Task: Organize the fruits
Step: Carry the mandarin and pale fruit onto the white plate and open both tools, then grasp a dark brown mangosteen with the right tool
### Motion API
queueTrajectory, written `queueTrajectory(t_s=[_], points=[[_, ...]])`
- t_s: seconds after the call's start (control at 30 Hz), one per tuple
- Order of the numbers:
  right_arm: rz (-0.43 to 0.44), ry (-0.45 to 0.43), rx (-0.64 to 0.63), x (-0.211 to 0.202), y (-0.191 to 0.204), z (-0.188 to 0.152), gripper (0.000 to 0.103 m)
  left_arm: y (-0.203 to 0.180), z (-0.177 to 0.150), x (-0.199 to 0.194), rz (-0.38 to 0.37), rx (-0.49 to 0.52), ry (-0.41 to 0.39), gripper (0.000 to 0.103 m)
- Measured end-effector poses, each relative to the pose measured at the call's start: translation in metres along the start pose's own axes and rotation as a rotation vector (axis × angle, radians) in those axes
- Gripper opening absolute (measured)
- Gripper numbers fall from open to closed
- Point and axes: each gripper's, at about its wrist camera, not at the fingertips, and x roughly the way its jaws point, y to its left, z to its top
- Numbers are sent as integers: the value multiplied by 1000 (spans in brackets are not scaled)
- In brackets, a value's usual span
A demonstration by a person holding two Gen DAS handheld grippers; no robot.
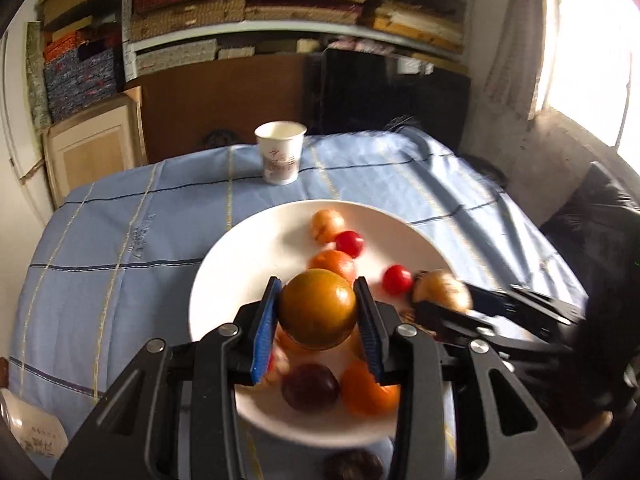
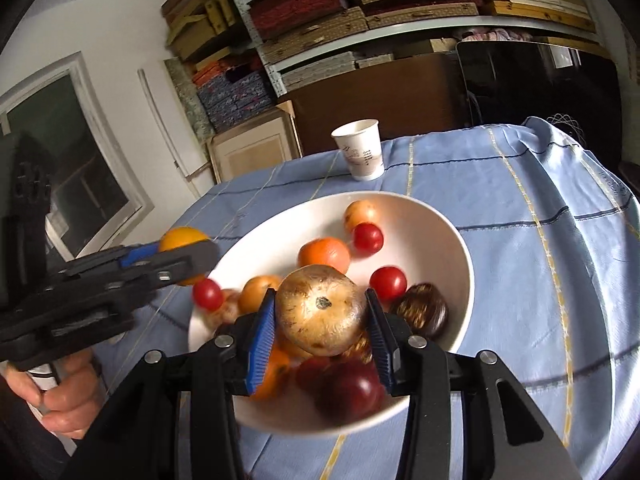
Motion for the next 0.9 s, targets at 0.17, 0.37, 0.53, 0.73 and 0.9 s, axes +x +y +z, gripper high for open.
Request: queueTrajectory(t_s=[0.17,0.37,0.53,0.73,0.9], points=[[1,-46,-9,-26,4,2,69,7,1,-26,40,-58,-94,88],[49,-6,-35,-54,22,-25,76,14,-40,-83,74,-40,-124,98],[48,156,-76,-54,38,-79,76,36,-102,-98,112,-118,-89,98],[11,228,-227,-45,68,-102,76,46,-143,-100,153,-154,-15,98],[-3,259,-227,-40,69,-108,76,35,-145,-105,150,-123,-23,98]])
